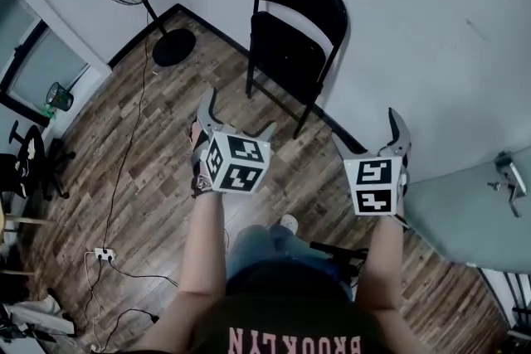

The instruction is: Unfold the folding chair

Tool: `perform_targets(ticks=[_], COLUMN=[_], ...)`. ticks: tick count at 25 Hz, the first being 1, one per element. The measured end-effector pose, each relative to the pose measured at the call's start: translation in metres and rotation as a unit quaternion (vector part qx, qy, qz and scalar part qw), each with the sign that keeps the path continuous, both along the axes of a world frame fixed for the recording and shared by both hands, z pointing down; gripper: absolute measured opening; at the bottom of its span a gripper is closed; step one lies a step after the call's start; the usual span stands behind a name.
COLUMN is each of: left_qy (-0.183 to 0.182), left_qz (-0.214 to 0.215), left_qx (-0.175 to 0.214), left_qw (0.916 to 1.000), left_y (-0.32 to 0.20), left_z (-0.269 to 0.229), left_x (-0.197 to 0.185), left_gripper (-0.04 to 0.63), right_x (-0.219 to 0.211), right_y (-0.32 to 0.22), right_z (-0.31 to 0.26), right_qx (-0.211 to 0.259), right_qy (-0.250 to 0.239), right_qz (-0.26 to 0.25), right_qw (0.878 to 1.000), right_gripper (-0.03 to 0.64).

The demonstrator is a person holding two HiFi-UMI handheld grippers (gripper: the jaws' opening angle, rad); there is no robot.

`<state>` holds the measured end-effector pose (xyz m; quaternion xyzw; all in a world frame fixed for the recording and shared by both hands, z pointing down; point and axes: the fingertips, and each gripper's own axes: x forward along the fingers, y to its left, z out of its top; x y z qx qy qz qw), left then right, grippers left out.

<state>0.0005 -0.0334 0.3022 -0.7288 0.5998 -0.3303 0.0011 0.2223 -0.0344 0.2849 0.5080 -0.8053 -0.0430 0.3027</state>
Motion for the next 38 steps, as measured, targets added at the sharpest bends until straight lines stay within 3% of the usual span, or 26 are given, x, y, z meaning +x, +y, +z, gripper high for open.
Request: perform_targets(ticks=[9,20,29,38], left_qy=[0.008,-0.005,0.02,0.076], left_qz=[-0.003,0.032,0.044,0.062], left_qx=[-0.025,-0.046,-0.074,-0.152], left_qw=[0.9997,0.9984,0.9961,0.9835], left_y=[-0.037,-0.137,-0.245,-0.331], left_z=[0.019,0.033,0.052,0.115], left_x=[0.014,0.026,0.014,0.01], left_gripper=[0.569,0.569,0.569,0.568], right_x=[0.022,0.024,0.002,-0.018], right_y=[-0.031,-0.121,-0.229,-0.317], right_z=[0.019,0.024,0.029,0.057], right_qx=[-0.012,-0.014,-0.024,-0.05], right_qy=[-0.013,-0.019,-0.031,-0.042], right_qz=[0.012,0.024,0.04,0.055], right_qw=[1.0,0.999,0.998,0.996], right_gripper=[0.509,0.509,0.508,0.508])
